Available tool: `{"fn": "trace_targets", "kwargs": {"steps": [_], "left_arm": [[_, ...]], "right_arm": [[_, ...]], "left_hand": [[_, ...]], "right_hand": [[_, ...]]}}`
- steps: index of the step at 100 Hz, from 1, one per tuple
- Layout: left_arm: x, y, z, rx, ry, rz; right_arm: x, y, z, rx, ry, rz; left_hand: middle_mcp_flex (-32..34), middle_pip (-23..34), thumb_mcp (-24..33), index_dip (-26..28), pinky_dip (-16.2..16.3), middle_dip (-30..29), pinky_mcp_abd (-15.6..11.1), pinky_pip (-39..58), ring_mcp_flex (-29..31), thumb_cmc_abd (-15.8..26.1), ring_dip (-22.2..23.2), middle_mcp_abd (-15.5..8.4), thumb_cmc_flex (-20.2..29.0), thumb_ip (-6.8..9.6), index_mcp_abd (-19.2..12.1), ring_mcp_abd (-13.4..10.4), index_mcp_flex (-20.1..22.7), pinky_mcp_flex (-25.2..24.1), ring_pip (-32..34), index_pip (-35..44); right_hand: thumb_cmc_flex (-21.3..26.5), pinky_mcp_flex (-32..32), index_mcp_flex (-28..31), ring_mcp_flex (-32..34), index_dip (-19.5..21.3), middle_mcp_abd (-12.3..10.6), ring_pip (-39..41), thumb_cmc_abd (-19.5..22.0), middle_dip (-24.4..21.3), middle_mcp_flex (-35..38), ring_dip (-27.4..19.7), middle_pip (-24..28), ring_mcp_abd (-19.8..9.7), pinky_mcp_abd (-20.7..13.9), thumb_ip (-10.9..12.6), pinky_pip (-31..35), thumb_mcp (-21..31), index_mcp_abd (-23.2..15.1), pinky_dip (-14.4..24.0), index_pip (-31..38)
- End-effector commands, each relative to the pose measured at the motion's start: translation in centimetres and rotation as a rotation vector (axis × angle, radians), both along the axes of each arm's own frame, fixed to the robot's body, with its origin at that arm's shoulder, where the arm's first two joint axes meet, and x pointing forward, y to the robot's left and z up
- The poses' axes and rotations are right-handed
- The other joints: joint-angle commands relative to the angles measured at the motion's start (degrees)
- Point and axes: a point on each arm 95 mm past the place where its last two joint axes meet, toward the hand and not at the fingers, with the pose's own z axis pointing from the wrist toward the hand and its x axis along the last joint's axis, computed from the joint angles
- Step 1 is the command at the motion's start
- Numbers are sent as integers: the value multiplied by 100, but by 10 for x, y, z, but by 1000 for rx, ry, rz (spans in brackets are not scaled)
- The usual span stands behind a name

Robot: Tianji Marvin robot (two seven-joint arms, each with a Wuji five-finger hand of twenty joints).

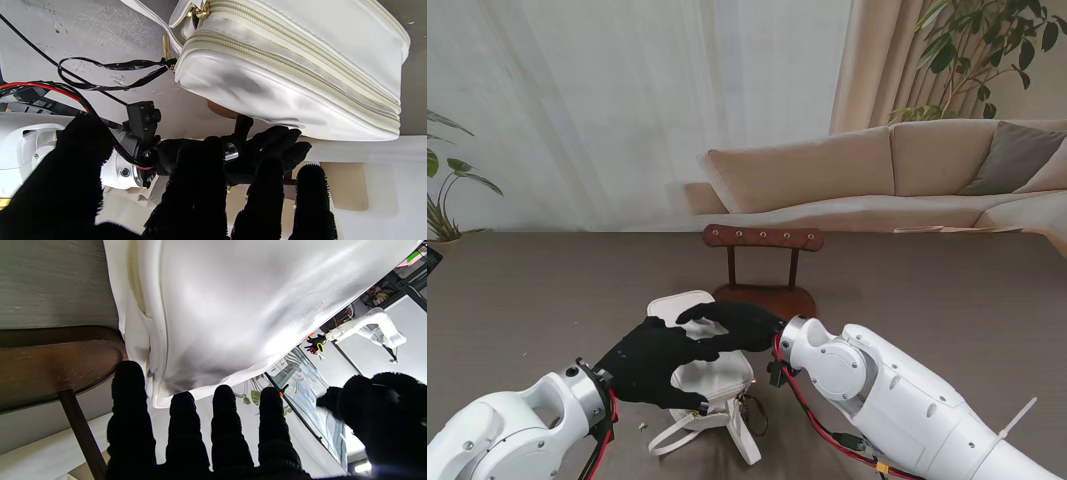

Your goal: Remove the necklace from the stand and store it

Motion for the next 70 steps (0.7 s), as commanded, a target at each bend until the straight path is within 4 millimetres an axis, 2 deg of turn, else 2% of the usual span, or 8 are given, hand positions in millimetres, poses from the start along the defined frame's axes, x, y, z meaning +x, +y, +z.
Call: {"fn": "trace_targets", "kwargs": {"steps": [1, 18, 32, 70], "left_arm": [[2, 5, 2, 3, -4, 21], [6, 12, -3, -83, -13, 66], [9, 17, -5, -133, -34, 97], [14, 38, -14, -254, -68, 184]], "right_arm": [[-10, 4, -6, -19, 22, 33], [-10, 1, 2, 16, 16, 19], [-12, -4, 10, 38, 8, 5], [-14, -26, 27, 95, -42, -75]], "left_hand": [[-773, -592, 121, -90, 53, -441, -61, -232, -207, -33, -78, 1257, -183, -145, 502, 16, -239, -116, -105, -139], [-829, -592, 69, -71, 78, -462, -100, -372, -280, 234, -87, 1230, -150, -99, 400, -5, -273, -139, -113, -110], [-809, -571, -4, -45, 126, -459, -97, -430, -258, 348, -86, 1211, -107, -57, 346, -35, -265, -127, -100, -85], [-895, -588, 77, 34, 192, -450, -100, -681, -366, 257, -99, 1186, 45, 1, 324, -78, -348, -120, -124, -76]], "right_hand": [[-941, -1698, -246, 64, -92, 83, 489, -930, -47, -250, 182, -68, 647, 106, -142, -215, -545, 97, 223, 5], [-1095, -1728, -207, -18, -126, 37, 460, -871, -44, -293, 140, -38, 601, 90, -177, -355, -441, -66, 283, 90], [-1034, -1686, -61, 44, -137, 0, 490, -830, -42, -224, 141, -17, 540, 78, -189, -403, -469, -159, 331, 114], [-147, -1307, 566, 550, 146, -109, 850, -1176, 136, 287, 383, 367, 318, -60, -108, -205, -556, -337, 586, 548]]}}
